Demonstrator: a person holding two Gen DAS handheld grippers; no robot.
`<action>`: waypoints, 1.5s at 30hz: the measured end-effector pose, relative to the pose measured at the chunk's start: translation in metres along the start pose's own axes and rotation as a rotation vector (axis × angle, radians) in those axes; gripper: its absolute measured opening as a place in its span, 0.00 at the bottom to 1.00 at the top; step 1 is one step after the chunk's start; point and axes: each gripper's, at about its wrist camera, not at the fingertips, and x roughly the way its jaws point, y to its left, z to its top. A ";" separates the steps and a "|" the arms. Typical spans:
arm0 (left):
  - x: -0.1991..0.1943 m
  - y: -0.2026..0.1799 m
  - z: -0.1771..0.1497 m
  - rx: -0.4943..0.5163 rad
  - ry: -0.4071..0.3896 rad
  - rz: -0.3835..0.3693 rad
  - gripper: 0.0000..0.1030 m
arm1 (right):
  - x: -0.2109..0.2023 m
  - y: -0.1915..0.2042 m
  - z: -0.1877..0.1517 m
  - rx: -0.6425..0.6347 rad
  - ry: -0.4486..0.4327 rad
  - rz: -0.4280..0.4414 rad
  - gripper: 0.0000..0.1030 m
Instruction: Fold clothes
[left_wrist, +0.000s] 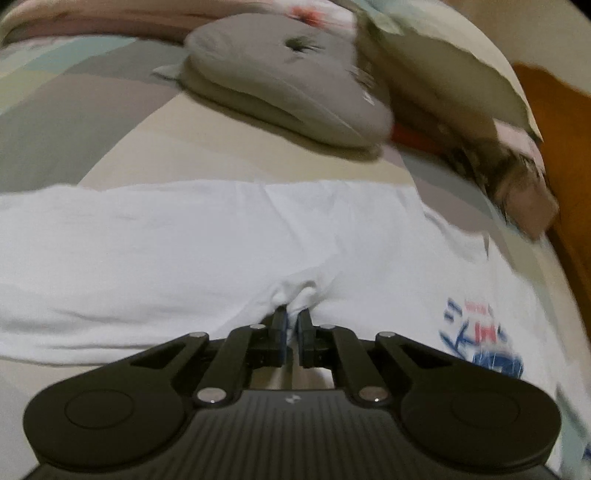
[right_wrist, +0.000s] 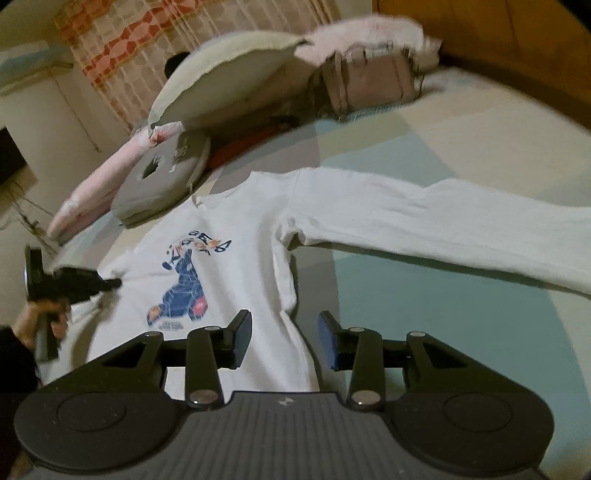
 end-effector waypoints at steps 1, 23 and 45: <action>-0.004 -0.001 -0.003 0.012 -0.002 -0.002 0.07 | 0.009 -0.003 0.009 0.003 0.017 0.008 0.45; -0.069 0.003 -0.061 0.033 0.065 -0.117 0.25 | 0.092 -0.005 0.055 0.020 0.023 -0.191 0.14; -0.171 0.005 -0.090 0.109 0.000 -0.051 0.57 | 0.058 0.302 -0.169 -0.858 0.193 0.225 0.42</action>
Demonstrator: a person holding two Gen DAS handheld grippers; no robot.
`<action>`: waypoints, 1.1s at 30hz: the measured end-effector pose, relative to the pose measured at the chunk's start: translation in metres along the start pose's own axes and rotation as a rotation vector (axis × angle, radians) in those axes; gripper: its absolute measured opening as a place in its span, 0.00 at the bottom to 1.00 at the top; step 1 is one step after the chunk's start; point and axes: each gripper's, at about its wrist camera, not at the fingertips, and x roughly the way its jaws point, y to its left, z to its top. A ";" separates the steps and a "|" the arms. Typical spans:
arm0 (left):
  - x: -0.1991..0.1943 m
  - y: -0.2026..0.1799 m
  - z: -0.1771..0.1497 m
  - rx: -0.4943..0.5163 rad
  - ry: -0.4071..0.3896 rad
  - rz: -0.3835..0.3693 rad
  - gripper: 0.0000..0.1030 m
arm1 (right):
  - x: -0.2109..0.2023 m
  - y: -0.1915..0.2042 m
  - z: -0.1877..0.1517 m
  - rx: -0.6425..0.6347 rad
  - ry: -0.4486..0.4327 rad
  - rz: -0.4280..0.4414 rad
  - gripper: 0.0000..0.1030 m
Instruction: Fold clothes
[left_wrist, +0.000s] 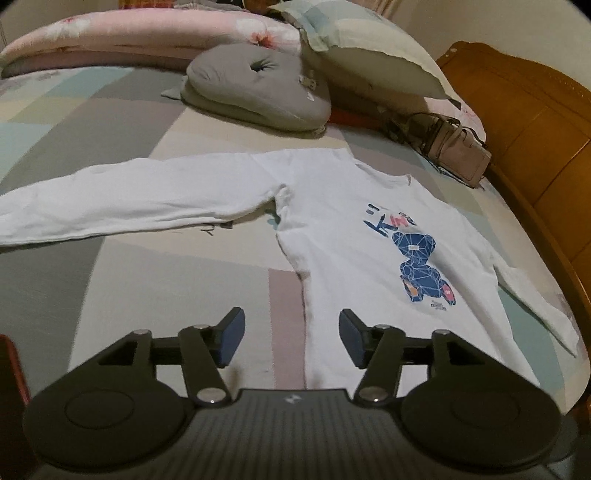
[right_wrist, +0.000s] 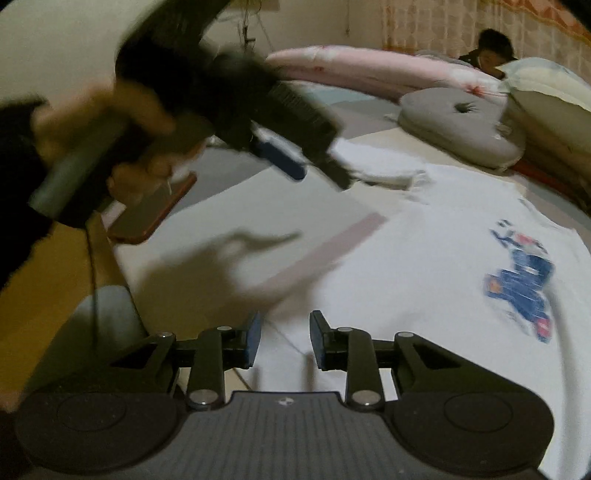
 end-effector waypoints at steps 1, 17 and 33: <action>-0.002 0.001 -0.002 0.000 -0.004 0.001 0.57 | 0.009 0.005 0.001 0.007 0.013 -0.028 0.51; -0.016 0.023 -0.020 -0.075 -0.042 -0.088 0.60 | 0.000 -0.029 0.005 0.299 -0.055 0.051 0.12; 0.024 0.012 -0.052 -0.153 0.127 -0.215 0.52 | -0.067 -0.097 -0.051 0.555 -0.102 0.093 0.39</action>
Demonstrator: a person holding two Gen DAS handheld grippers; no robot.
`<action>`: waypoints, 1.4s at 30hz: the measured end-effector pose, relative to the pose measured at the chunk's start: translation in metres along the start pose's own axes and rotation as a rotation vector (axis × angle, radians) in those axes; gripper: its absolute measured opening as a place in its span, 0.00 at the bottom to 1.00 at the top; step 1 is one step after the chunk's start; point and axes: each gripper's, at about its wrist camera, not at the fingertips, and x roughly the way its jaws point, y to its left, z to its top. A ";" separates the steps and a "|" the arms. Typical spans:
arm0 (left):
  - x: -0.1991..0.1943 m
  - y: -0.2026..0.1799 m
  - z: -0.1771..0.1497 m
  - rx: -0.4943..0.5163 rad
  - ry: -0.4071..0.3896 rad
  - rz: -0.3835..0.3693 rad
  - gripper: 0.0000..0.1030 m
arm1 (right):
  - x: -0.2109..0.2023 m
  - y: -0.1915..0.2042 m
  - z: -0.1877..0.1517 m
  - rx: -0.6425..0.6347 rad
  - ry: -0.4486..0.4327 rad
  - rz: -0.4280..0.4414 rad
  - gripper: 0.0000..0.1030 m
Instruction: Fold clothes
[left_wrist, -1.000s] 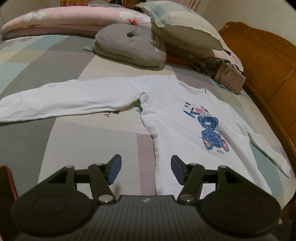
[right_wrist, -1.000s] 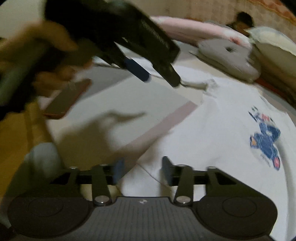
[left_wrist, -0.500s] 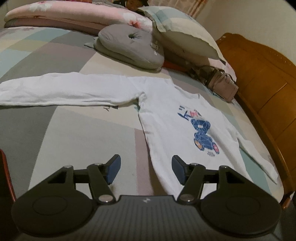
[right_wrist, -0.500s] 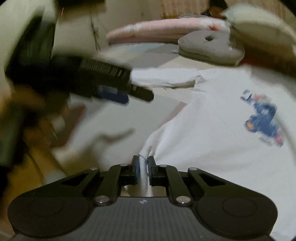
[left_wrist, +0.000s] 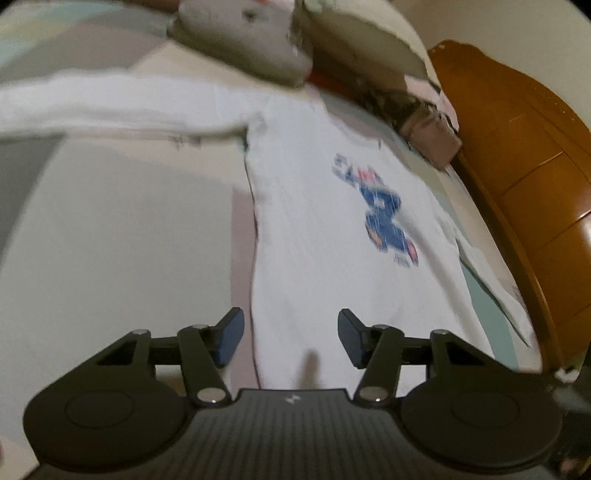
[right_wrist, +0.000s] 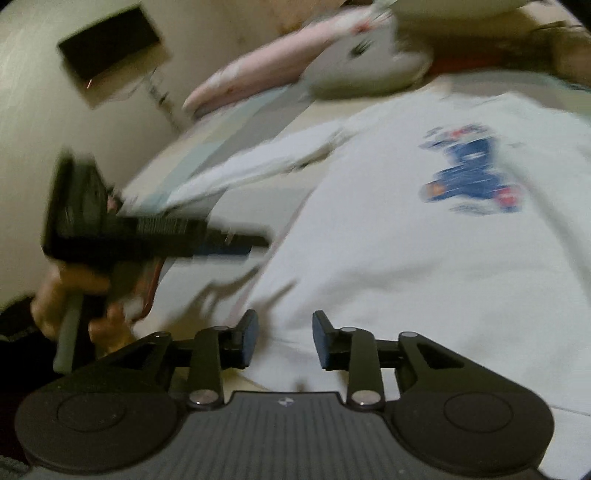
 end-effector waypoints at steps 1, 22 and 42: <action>0.002 0.003 -0.005 -0.023 0.015 -0.012 0.51 | -0.013 -0.009 -0.001 0.025 -0.030 -0.017 0.40; 0.013 0.029 -0.033 -0.162 0.030 -0.240 0.51 | -0.136 -0.157 -0.049 0.429 -0.332 -0.196 0.48; 0.022 0.026 -0.036 -0.163 0.028 -0.253 0.33 | -0.096 -0.207 -0.081 0.570 -0.213 -0.086 0.50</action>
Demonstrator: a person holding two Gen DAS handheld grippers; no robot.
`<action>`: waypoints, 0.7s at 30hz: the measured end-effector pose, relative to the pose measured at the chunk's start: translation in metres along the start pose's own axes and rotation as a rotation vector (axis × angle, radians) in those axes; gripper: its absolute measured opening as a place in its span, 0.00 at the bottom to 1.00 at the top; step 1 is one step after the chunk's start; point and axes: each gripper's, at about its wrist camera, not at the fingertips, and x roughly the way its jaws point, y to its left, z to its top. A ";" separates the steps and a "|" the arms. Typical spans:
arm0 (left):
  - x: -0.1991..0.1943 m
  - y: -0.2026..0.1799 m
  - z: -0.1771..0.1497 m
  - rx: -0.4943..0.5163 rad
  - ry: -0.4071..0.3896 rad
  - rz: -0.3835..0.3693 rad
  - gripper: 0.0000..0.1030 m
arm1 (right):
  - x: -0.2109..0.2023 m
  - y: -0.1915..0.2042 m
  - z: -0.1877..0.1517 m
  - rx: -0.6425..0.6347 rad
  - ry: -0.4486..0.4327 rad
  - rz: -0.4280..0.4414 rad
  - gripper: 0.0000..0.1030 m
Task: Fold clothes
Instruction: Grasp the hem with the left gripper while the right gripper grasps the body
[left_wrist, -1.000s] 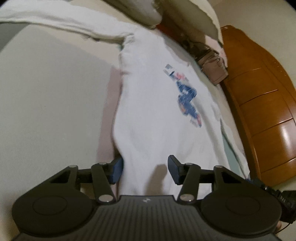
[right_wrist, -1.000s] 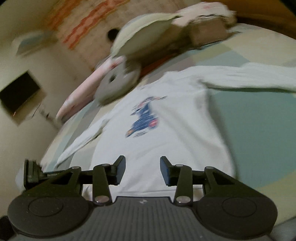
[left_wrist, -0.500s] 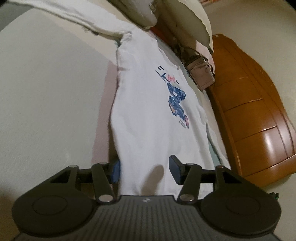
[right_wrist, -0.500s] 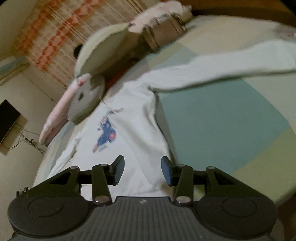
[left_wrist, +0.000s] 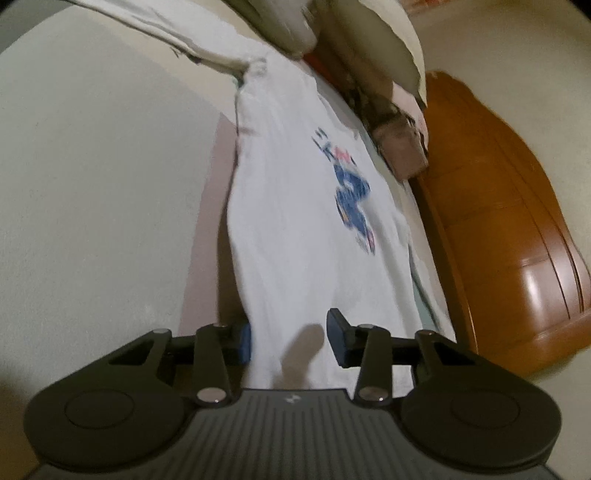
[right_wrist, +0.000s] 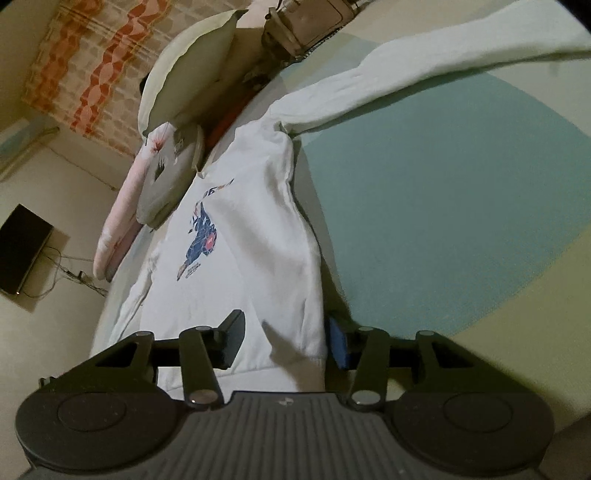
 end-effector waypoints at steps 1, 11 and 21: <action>-0.003 0.001 -0.004 0.005 0.007 0.002 0.30 | -0.004 0.001 -0.004 -0.019 0.007 0.004 0.49; -0.037 -0.032 -0.003 0.113 -0.047 0.088 0.05 | -0.022 0.042 -0.005 -0.185 -0.008 -0.073 0.11; -0.050 -0.026 -0.003 0.110 0.032 0.237 0.09 | -0.023 0.058 -0.017 -0.270 0.133 -0.152 0.11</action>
